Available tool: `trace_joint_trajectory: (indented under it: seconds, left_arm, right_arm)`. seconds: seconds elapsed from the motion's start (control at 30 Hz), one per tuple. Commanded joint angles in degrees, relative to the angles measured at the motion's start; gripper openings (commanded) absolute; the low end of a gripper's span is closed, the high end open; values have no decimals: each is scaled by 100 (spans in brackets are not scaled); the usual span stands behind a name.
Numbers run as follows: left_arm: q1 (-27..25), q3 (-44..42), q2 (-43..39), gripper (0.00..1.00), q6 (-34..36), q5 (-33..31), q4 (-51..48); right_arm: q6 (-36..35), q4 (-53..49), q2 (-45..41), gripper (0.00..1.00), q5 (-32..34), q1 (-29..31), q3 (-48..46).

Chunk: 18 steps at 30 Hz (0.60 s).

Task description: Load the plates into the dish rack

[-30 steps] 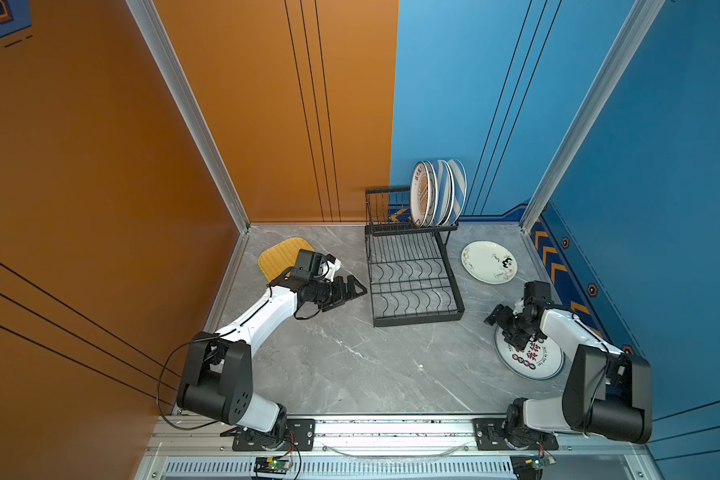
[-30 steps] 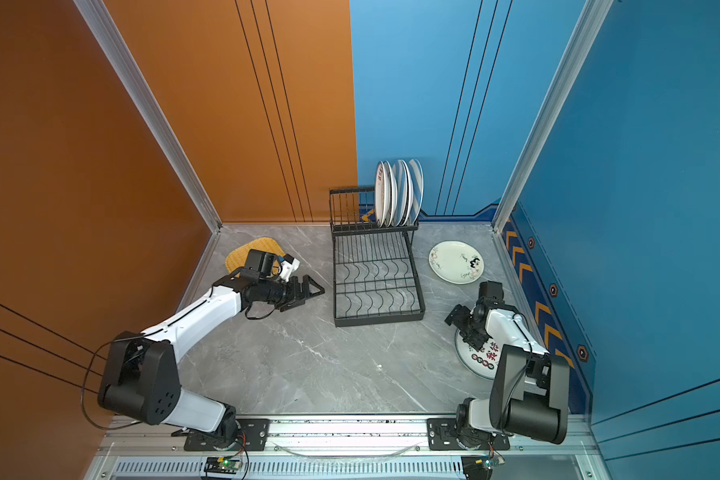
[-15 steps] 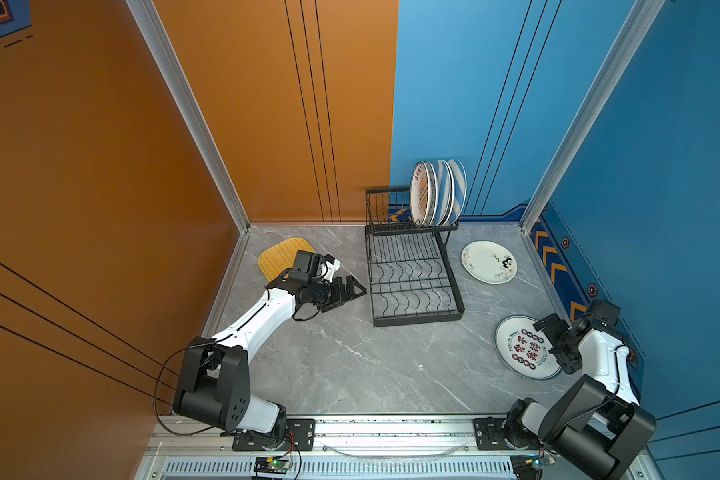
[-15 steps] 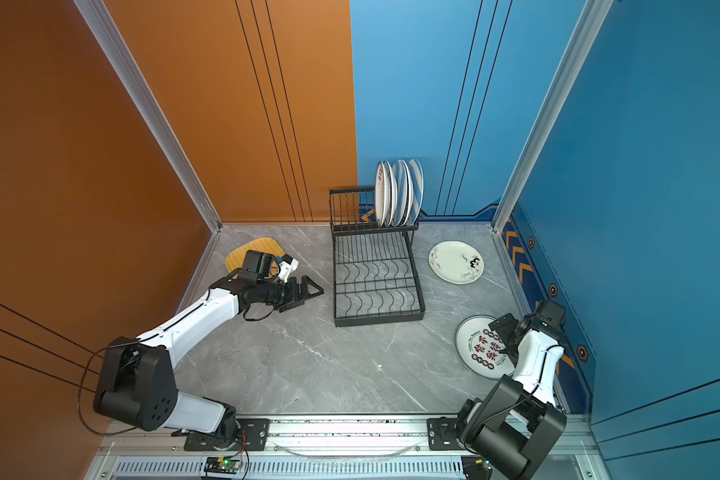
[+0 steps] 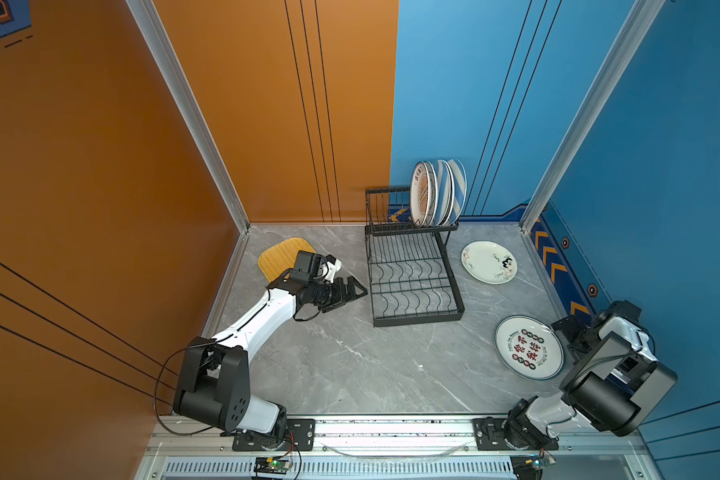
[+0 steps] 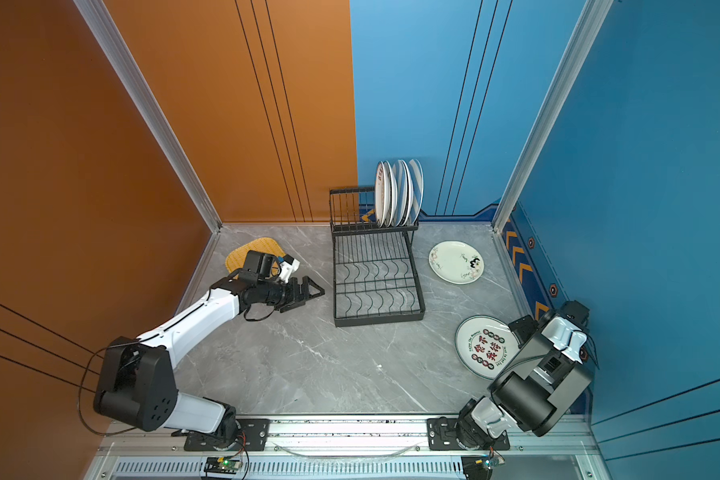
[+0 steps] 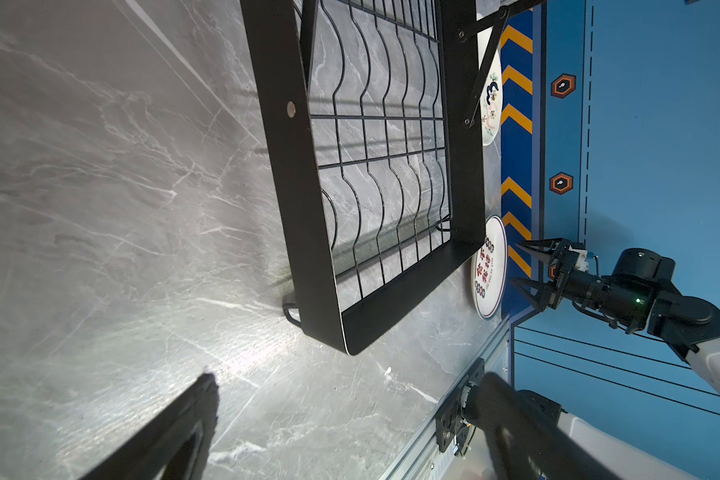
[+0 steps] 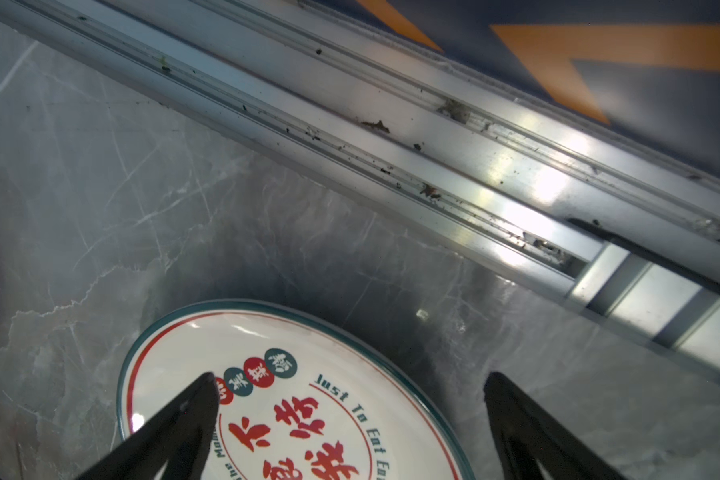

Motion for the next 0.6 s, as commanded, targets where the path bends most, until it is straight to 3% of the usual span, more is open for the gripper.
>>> trace_joint_trajectory:
  seconds: [0.0,0.43,0.57]
  left_arm:
    - [-54,-6,-60,98,63,-80,-120]
    - [-91,-30,-97,98,-15,-182,-122]
    - [-95,-6,-78,98,-7,-166,-119]
  right_arm:
    - [-98,151,157,100,-283,37,108]
    - [211,407,195,100,-966,679,-376]
    - [99,355,263,100,-779,930,-231]
